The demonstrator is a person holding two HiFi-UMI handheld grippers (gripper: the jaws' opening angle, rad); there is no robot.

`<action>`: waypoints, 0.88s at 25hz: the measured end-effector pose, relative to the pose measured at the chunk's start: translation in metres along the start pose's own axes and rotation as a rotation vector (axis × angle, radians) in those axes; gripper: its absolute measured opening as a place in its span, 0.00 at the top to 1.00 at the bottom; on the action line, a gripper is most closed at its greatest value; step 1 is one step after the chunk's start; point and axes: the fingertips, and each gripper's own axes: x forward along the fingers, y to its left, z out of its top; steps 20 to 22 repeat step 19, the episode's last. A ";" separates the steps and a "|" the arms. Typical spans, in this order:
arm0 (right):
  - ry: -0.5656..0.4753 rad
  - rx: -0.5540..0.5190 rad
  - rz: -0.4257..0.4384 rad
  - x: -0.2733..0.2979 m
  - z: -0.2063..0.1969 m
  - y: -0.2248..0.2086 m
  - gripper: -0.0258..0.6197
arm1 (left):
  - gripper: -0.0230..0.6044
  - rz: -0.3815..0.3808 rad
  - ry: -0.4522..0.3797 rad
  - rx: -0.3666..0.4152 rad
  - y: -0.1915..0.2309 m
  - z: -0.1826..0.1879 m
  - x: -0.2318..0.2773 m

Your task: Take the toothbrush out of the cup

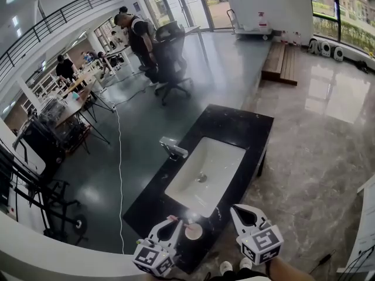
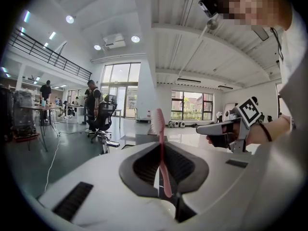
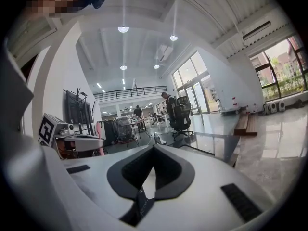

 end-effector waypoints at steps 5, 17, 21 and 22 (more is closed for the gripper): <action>-0.002 -0.002 0.006 -0.001 -0.001 0.000 0.99 | 0.90 -0.003 0.002 0.004 -0.002 -0.001 0.001; -0.006 0.003 0.000 -0.005 0.000 0.001 0.99 | 0.90 0.005 -0.002 0.013 -0.004 0.002 -0.002; -0.005 0.002 0.000 -0.007 0.000 0.002 0.99 | 0.90 0.005 -0.004 0.012 -0.004 0.002 -0.004; -0.005 0.002 0.000 -0.007 0.000 0.002 0.99 | 0.90 0.005 -0.004 0.012 -0.004 0.002 -0.004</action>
